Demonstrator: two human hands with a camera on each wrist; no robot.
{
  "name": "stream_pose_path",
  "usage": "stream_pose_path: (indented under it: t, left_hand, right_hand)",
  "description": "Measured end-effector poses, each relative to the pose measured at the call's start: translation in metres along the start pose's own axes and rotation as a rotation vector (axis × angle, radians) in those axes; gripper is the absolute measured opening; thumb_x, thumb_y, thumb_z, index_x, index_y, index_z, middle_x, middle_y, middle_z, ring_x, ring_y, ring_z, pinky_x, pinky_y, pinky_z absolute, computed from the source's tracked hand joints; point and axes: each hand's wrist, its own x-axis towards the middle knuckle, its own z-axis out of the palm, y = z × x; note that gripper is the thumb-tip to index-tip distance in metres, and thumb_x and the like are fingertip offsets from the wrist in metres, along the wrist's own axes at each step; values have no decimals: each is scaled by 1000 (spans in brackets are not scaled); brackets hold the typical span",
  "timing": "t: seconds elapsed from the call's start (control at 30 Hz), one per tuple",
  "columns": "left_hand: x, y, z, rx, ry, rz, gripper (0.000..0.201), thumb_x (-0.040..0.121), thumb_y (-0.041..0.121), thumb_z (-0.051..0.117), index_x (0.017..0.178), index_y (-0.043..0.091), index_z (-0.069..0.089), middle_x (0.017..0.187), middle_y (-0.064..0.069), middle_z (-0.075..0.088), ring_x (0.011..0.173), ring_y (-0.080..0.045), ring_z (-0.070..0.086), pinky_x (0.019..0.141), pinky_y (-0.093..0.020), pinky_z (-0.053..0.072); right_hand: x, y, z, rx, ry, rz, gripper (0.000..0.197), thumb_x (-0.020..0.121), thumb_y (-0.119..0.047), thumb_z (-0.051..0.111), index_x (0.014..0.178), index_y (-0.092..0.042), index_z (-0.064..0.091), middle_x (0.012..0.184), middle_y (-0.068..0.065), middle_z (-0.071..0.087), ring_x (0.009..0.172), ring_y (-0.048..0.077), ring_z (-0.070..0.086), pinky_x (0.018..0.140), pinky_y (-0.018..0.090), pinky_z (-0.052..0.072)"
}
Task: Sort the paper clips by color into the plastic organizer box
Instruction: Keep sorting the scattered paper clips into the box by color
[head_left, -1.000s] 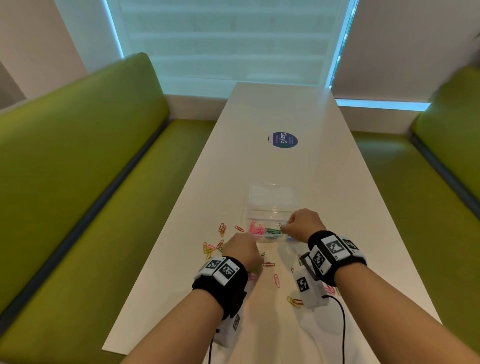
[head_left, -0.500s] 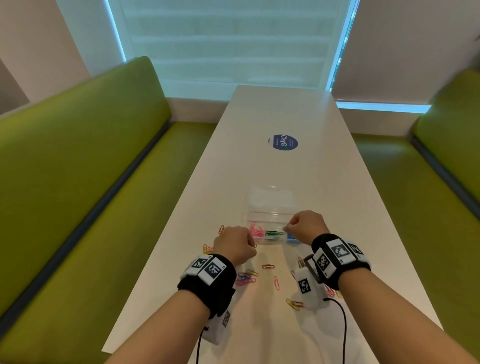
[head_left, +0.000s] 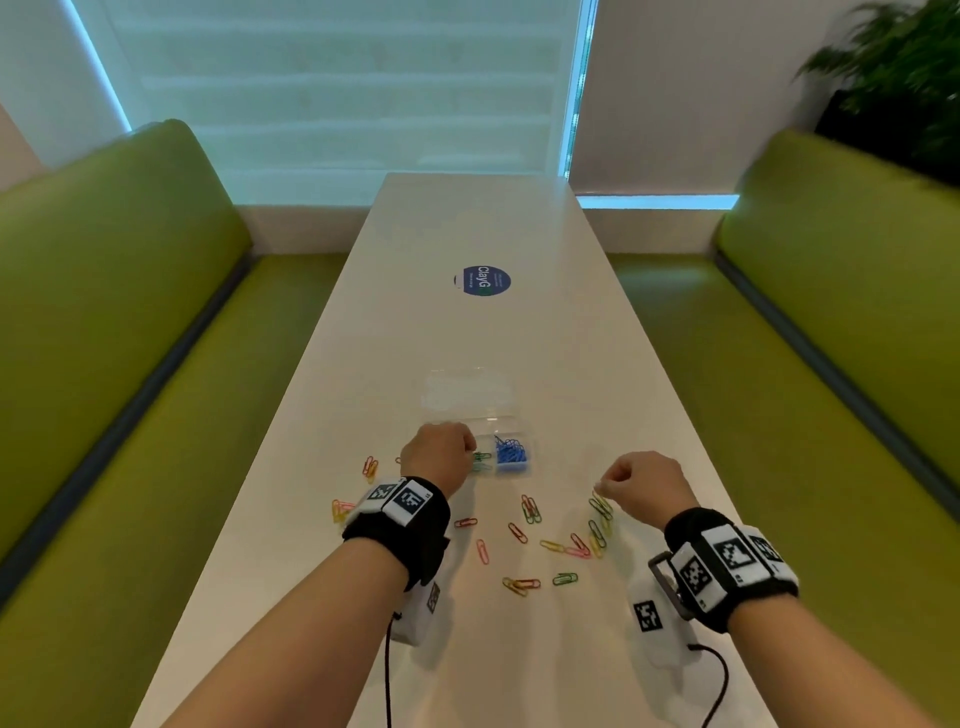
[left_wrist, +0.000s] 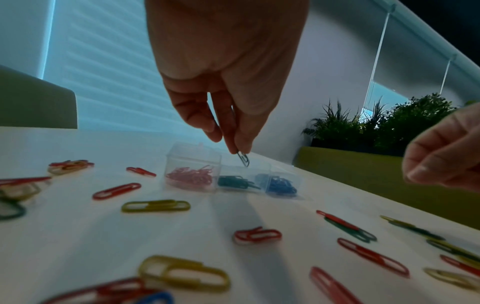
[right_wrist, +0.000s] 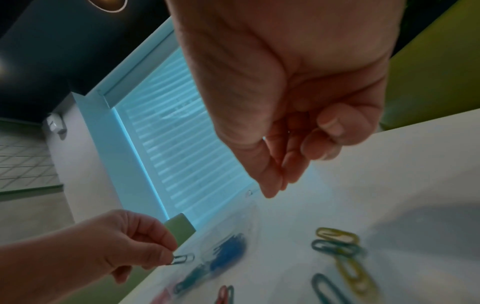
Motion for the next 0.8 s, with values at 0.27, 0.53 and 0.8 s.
stream_pose_path:
  t: [0.27, 0.53, 0.8]
  left_hand:
    - [-16, 9, 2, -12, 19, 8, 25, 93, 19, 47, 106, 19, 68, 110, -1, 67, 102, -21, 61, 79, -30, 47]
    - [-38, 16, 11, -38, 21, 24, 21, 92, 21, 49, 102, 19, 68, 106, 0, 68, 104, -17, 58, 80, -28, 47]
    - [-51, 12, 12, -18, -14, 17, 20, 92, 23, 51, 105, 20, 66, 109, 3, 66, 103, -16, 58, 81, -28, 47]
  right_hand:
    - [-12, 20, 4, -30, -26, 45, 11, 86, -20, 63, 93, -14, 70, 99, 1, 68, 92, 15, 59, 83, 26, 49]
    - [-15, 23, 17, -58, -50, 129, 17, 85, -35, 65, 78, -21, 58, 90, -1, 62, 90, 17, 59, 81, 31, 50]
    - [-8, 20, 20, -24, -111, 227, 26, 82, -29, 68, 91, -6, 70, 96, 8, 69, 86, 20, 62, 64, 24, 46]
